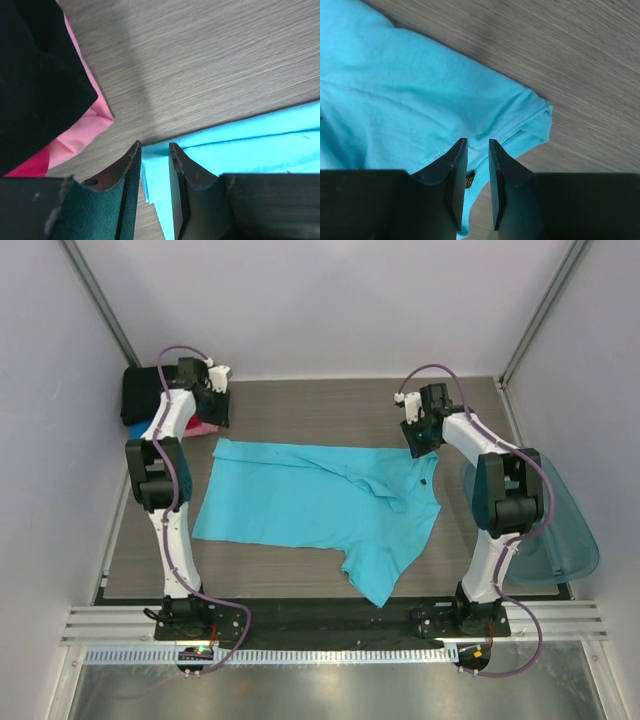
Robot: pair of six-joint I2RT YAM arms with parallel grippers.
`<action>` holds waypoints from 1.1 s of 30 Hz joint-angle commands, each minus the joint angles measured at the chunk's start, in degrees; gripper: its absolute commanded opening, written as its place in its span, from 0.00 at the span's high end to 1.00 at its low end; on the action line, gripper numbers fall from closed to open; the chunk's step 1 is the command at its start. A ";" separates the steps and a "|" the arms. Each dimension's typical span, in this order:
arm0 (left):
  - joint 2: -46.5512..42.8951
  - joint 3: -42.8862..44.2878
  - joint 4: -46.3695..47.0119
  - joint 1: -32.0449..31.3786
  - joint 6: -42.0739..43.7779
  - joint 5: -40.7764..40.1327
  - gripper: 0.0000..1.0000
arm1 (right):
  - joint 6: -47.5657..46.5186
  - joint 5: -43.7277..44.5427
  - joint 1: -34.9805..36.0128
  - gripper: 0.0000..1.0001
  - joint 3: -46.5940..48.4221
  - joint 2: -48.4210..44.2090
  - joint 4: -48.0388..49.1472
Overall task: Fold and stack the t-shirts
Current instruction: Fold the tshirt
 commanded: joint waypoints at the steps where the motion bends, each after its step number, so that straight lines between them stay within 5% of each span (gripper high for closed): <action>1: 0.04 3.75 -0.49 -0.90 -0.38 3.43 0.70 | -0.58 1.48 -0.54 0.72 4.04 3.40 1.86; 9: 2.15 6.13 -1.37 -2.13 -0.38 4.31 0.72 | -2.60 2.01 -2.47 0.79 8.88 9.04 0.80; 33: 1.27 4.29 -12.36 -1.43 7.53 -2.19 0.64 | -3.74 1.04 -3.88 0.79 14.24 16.34 0.01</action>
